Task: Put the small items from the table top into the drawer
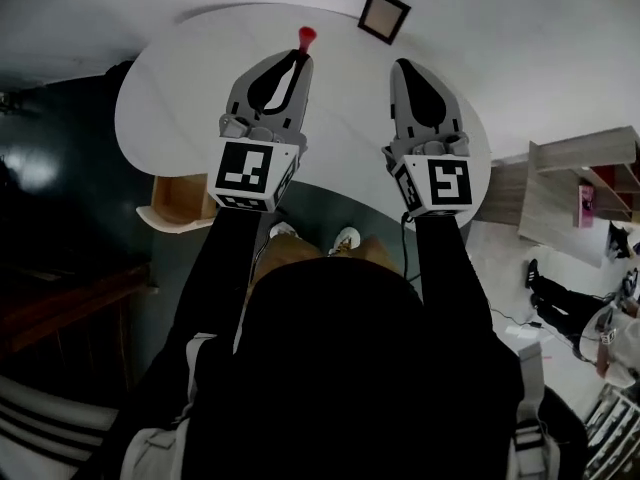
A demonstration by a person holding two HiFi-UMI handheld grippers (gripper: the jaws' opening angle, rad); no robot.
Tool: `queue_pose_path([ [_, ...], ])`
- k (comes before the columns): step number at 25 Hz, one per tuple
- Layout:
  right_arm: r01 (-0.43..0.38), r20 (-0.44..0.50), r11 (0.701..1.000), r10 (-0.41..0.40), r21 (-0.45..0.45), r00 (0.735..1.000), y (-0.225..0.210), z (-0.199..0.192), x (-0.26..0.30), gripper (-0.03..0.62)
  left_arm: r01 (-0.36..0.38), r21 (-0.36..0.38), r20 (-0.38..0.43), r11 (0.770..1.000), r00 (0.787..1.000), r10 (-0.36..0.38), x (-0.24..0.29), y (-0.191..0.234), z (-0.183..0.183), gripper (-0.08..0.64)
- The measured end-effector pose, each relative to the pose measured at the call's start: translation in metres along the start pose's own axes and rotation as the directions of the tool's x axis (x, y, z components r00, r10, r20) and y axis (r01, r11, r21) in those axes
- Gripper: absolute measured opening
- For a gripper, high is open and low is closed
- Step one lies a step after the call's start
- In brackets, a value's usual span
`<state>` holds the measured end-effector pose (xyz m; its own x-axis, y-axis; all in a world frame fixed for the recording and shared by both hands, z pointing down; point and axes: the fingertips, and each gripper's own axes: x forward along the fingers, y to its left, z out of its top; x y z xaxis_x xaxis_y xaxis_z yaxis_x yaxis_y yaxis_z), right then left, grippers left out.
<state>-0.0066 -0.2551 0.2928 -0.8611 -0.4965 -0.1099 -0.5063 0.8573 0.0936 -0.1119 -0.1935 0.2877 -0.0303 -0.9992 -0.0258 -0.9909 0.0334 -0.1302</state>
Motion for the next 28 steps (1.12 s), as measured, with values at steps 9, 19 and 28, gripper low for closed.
queue_pose_path([
  [9, -0.318, 0.069, 0.947, 0.315, 0.046, 0.947, 0.172, 0.013, 0.114, 0.028, -0.339, 0.028, -0.042, 0.94, 0.94, 0.34, -0.121, 0.169, -0.013, 0.055],
  [19, -0.628, 0.112, 0.775, 0.619, 0.073, 0.777, 0.366, 0.016, 0.157, 0.028, -0.622, 0.068, -0.098, 0.78, 0.774, 0.626, -0.278, 0.26, -0.033, 0.055],
  [28, -0.73, 0.11, 0.678, 0.722, 0.086, 0.684, 0.451, 0.01, 0.151, 0.028, -0.708, 0.099, -0.14, 0.7, 0.686, 0.714, -0.354, 0.283, -0.049, 0.055],
])
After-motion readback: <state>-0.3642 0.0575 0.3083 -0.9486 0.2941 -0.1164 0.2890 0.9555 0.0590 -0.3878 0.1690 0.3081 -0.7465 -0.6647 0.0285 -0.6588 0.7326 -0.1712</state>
